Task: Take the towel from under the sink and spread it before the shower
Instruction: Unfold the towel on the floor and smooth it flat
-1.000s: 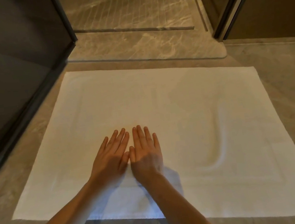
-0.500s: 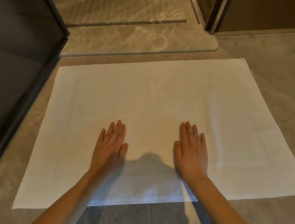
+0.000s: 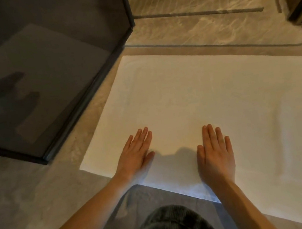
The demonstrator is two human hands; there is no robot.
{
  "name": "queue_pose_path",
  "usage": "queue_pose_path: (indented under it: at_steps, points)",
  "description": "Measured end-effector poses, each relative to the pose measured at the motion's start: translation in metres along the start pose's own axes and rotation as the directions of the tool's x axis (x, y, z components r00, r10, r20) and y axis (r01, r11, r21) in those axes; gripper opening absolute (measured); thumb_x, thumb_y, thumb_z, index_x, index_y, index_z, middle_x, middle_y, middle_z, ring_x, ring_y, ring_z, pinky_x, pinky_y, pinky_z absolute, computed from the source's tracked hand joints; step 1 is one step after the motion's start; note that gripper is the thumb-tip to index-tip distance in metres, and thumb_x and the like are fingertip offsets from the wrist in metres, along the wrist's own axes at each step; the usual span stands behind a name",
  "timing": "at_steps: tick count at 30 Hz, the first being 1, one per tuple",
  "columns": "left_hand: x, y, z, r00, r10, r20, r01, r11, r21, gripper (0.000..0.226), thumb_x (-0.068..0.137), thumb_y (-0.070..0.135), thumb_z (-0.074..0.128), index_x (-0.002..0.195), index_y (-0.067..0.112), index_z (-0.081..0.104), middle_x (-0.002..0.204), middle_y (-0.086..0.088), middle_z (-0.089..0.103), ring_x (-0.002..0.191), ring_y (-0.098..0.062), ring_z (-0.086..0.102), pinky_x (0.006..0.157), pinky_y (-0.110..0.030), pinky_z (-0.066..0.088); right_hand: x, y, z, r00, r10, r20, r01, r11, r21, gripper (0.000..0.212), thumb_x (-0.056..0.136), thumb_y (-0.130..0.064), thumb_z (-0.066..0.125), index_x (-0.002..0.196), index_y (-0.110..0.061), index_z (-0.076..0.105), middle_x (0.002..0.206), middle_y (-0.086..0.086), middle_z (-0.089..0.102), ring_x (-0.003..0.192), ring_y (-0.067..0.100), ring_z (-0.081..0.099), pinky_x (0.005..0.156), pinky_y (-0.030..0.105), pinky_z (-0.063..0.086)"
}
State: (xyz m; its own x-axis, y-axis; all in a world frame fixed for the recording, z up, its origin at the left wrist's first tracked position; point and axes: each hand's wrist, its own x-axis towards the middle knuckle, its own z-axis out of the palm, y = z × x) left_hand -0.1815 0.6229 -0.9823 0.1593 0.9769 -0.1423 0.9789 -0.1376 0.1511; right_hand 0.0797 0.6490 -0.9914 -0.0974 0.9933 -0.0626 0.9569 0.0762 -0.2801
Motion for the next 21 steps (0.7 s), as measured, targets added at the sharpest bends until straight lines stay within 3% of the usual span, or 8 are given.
queue_pose_path:
  at_steps: [4, 7, 9, 13, 15, 21]
  points:
    - [-0.025, -0.056, -0.009, 0.971, -0.237, -0.013, 0.237, 0.971, -0.002, 0.065, 0.097, 0.054, 0.005, 0.152, 0.023, -0.01, 0.162, 0.004, -0.01, 0.146, -0.007, -0.016, 0.117, -0.025, -0.014, -0.001, -0.001, -0.004, 1.0, 0.017, 0.007, -0.017, 1.0, 0.022, 0.059, 0.101, -0.032, 0.016, 0.156, -0.016, 0.003, 0.164, -0.002, 0.001, 0.15, 0.015, -0.004, 0.122, 0.036, -0.004]
    - [-0.027, -0.062, -0.014, 0.964, -0.266, 0.003, 0.266, 0.964, -0.016, 0.067, 0.095, 0.054, 0.004, 0.15, 0.019, -0.012, 0.162, 0.0, -0.009, 0.146, -0.009, -0.017, 0.118, -0.029, -0.011, -0.001, -0.002, -0.006, 1.0, 0.017, 0.011, -0.017, 1.0, 0.017, 0.06, 0.1, -0.033, 0.013, 0.156, -0.016, 0.003, 0.163, -0.002, 0.0, 0.15, 0.017, -0.004, 0.122, 0.036, -0.004]
    - [-0.014, -0.048, -0.021, 0.98, -0.198, -0.022, 0.198, 0.98, -0.004, 0.066, 0.098, 0.053, 0.004, 0.152, 0.019, -0.01, 0.162, 0.001, -0.012, 0.146, -0.01, -0.018, 0.118, -0.028, -0.012, -0.001, -0.004, -0.009, 1.0, 0.015, 0.012, -0.015, 1.0, 0.019, 0.062, 0.098, -0.035, 0.01, 0.156, -0.015, 0.003, 0.164, -0.001, 0.001, 0.151, 0.018, -0.004, 0.122, 0.036, -0.005]
    - [0.043, 0.017, -0.037, 0.988, 0.078, -0.132, -0.068, 0.994, 0.081, 0.061, 0.1, 0.043, 0.008, 0.152, 0.014, -0.002, 0.162, -0.002, -0.005, 0.149, -0.018, -0.007, 0.117, -0.03, -0.014, 0.007, -0.001, -0.014, 0.999, 0.045, 0.0, -0.045, 0.996, 0.083, 0.058, 0.102, -0.031, 0.022, 0.156, -0.016, 0.004, 0.164, -0.001, 0.003, 0.151, 0.017, -0.004, 0.12, 0.033, -0.009]
    - [0.073, 0.055, -0.044, 0.979, 0.156, -0.134, -0.157, 0.988, 0.005, 0.064, 0.097, 0.043, 0.013, 0.152, 0.012, 0.002, 0.16, -0.001, -0.003, 0.149, -0.017, -0.003, 0.119, -0.029, -0.01, 0.015, 0.005, -0.017, 0.997, 0.078, -0.019, -0.076, 0.992, 0.099, 0.059, 0.102, -0.032, 0.022, 0.155, -0.018, 0.001, 0.164, -0.002, 0.001, 0.15, 0.015, -0.007, 0.119, 0.031, -0.013]
    - [0.142, 0.127, -0.044, 0.918, 0.373, -0.134, -0.376, 0.927, 0.003, 0.064, 0.099, 0.046, 0.006, 0.154, 0.016, -0.004, 0.161, 0.004, -0.013, 0.146, -0.008, -0.019, 0.119, -0.029, -0.012, 0.049, 0.032, -0.033, 0.994, 0.079, -0.08, -0.07, 0.991, 0.117, 0.057, 0.102, -0.03, 0.022, 0.156, -0.015, 0.009, 0.164, 0.001, 0.008, 0.151, 0.018, -0.003, 0.12, 0.032, -0.01]
